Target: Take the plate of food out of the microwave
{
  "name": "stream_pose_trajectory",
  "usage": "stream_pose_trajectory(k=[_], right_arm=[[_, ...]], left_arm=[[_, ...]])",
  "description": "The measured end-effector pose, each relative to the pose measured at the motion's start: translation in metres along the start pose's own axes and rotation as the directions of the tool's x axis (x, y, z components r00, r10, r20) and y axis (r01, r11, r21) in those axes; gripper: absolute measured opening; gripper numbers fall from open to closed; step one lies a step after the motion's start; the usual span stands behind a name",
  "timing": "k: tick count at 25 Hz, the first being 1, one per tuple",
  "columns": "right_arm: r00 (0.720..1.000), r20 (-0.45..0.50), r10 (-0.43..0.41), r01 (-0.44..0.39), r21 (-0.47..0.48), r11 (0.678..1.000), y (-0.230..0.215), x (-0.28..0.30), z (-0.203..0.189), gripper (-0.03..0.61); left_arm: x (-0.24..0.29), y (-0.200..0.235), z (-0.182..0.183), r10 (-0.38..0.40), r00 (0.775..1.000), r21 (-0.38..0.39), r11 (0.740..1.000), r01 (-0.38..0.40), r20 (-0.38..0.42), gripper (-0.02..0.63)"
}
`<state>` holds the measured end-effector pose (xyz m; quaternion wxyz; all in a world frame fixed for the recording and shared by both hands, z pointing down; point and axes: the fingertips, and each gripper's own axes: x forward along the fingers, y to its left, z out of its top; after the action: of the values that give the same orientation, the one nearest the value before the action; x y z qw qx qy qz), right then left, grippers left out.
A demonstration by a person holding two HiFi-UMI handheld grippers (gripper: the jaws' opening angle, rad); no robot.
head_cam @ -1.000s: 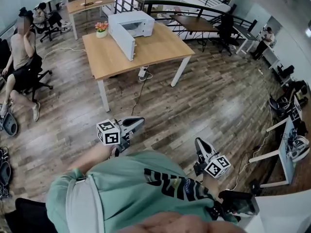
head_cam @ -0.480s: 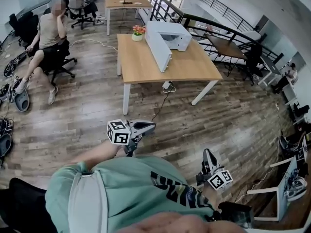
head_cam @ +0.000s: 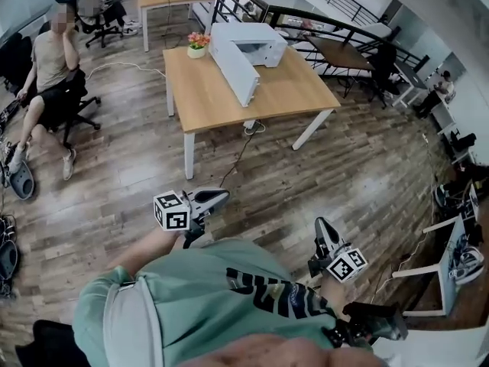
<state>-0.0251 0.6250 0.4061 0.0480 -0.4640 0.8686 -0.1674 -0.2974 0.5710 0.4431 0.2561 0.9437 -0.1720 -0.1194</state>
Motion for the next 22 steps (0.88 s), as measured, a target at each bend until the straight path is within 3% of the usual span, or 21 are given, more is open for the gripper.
stream_pose_trajectory(k=[9, 16, 22], right_arm=[[0.999, -0.01, -0.05, 0.051, 0.024, 0.998, -0.043, -0.006, -0.007, 0.005], [0.999, 0.033, -0.025, 0.022, 0.068, 0.997, -0.128, -0.041, 0.009, 0.005], [0.999, 0.037, 0.031, -0.033, 0.061, 0.998, -0.216, -0.076, 0.055, 0.005]], left_arm=[[0.061, 0.023, -0.025, -0.076, 0.995, -0.054, 0.996, 0.073, -0.066, 0.003], [0.162, 0.013, -0.036, -0.068, 0.992, -0.014, 0.998, 0.067, -0.107, 0.003], [0.267, -0.023, -0.043, -0.068, 0.991, 0.028, 0.997, 0.071, -0.112, 0.003]])
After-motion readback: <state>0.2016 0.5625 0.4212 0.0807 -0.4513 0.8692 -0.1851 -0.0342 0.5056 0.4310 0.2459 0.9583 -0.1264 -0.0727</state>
